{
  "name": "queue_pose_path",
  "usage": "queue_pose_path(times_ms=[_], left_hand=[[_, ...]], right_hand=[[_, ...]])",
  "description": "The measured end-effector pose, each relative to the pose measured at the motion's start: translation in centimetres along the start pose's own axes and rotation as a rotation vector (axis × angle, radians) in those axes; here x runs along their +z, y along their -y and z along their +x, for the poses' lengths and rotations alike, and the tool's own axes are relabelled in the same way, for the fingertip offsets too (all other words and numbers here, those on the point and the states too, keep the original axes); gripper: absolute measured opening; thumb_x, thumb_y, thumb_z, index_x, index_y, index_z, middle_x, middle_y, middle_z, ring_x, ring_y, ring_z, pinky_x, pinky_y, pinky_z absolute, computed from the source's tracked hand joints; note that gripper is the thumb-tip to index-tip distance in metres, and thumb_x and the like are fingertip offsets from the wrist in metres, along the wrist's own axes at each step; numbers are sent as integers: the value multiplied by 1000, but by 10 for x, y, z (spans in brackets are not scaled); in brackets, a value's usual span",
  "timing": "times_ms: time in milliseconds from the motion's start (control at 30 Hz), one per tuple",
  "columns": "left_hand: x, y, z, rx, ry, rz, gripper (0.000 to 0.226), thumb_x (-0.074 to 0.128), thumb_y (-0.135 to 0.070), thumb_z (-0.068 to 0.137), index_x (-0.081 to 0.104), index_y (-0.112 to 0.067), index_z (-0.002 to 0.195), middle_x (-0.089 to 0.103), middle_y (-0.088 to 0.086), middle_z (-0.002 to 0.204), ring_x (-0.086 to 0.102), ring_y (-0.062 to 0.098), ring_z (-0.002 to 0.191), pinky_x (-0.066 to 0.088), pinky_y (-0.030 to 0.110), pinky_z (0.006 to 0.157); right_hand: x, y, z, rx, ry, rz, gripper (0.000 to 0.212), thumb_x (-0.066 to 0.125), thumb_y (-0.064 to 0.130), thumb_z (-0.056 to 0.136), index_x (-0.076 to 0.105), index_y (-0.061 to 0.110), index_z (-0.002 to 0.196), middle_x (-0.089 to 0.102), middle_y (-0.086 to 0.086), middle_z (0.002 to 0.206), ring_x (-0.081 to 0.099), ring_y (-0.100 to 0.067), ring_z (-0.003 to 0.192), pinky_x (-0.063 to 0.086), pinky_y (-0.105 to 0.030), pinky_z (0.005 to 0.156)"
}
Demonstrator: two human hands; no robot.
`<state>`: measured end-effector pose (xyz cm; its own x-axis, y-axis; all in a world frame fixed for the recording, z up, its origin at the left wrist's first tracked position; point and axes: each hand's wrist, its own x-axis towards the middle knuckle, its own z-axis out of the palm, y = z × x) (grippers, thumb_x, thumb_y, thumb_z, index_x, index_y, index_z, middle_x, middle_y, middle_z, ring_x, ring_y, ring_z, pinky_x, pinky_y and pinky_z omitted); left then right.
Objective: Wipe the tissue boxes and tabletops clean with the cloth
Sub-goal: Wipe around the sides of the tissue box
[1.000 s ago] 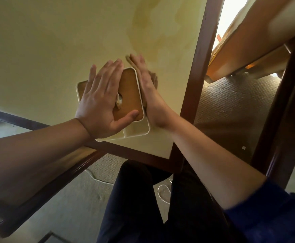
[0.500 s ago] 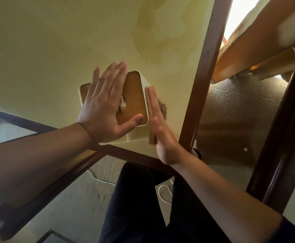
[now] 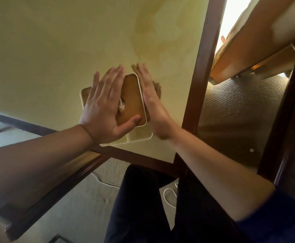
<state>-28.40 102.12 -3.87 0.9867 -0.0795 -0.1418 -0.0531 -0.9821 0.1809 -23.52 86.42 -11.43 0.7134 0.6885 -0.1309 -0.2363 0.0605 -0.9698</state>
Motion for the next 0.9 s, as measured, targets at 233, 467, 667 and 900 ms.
queue_pose_path(times_ms=[233,467,667,900], left_hand=[[0,1,0,4,-15,-1,104,49,-69,91,22,4,160,24,19,169,17,32,159,8,60,128],[-2,0,0,-15,44,11,105,48,-69,92,15,2,162,17,17,171,10,31,160,4,60,128],[-7,-32,-16,-285,4,-19,110,45,-75,87,3,-11,166,-1,5,175,-7,24,161,-5,52,129],[13,-77,2,-1215,-153,-393,145,39,-101,67,-17,-8,162,-23,10,171,-26,24,156,-15,46,127]], right_hand=[[10,-6,-57,56,-28,61,58,21,32,111,8,28,167,-2,8,177,-8,-11,163,-3,-60,130],[-8,7,27,-25,-49,-45,59,17,29,111,10,19,169,-1,-3,178,-10,-13,163,-4,-56,131],[-11,2,14,45,-57,-7,62,17,32,112,2,13,169,-7,1,177,-12,-6,161,-6,-46,132],[-11,1,16,49,-41,-18,62,16,33,110,7,11,168,-4,-3,177,-10,-11,162,-3,-48,133]])
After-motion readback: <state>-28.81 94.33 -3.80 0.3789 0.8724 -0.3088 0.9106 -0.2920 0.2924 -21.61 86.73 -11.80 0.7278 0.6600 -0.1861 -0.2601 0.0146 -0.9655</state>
